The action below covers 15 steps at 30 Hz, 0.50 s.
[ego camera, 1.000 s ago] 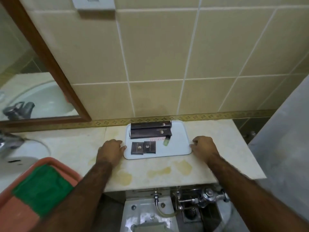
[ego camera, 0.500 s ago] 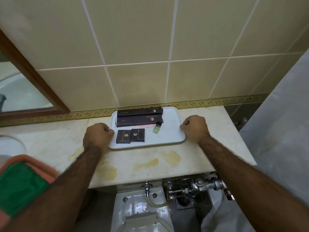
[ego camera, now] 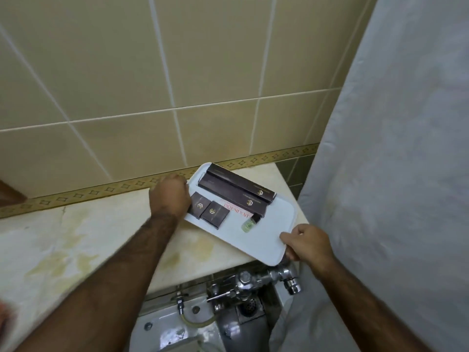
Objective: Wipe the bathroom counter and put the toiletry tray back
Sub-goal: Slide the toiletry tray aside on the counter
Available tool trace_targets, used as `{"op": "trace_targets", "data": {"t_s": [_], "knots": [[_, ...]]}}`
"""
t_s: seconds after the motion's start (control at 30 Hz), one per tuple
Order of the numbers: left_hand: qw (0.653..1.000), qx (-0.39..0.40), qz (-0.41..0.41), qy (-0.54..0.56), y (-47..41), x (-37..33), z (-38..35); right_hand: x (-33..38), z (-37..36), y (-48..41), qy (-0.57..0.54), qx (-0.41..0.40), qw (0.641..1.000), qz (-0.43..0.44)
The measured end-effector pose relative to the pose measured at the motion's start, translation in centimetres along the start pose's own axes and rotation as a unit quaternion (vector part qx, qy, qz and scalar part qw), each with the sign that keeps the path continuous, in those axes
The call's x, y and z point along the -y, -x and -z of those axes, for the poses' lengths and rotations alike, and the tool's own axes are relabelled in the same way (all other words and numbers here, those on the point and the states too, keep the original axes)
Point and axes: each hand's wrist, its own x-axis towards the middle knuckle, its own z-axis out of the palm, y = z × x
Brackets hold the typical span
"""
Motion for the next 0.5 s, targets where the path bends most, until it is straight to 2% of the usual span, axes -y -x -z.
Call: {"op": "trace_targets", "data": {"t_s": [0.2, 0.37, 0.5], "knots": [[0.996, 0.020, -0.074, -0.034, -2.1, -7.6, -4.0, -5.1, 0.7, 1.2, -0.148, 0.034, 0.983, -0.103], [0.992, 0.044, -0.102, -0.054, -2.5, -11.6, -7.0, -8.0, -1.0, 2.0, -0.269, 0.053, 0.944, -0.184], [0.989, 0.055, -0.116, -0.071, -3.5, -13.0, -8.4, -8.2, -1.5, 1.5, -0.333, 0.059, 0.919, -0.204]]}}
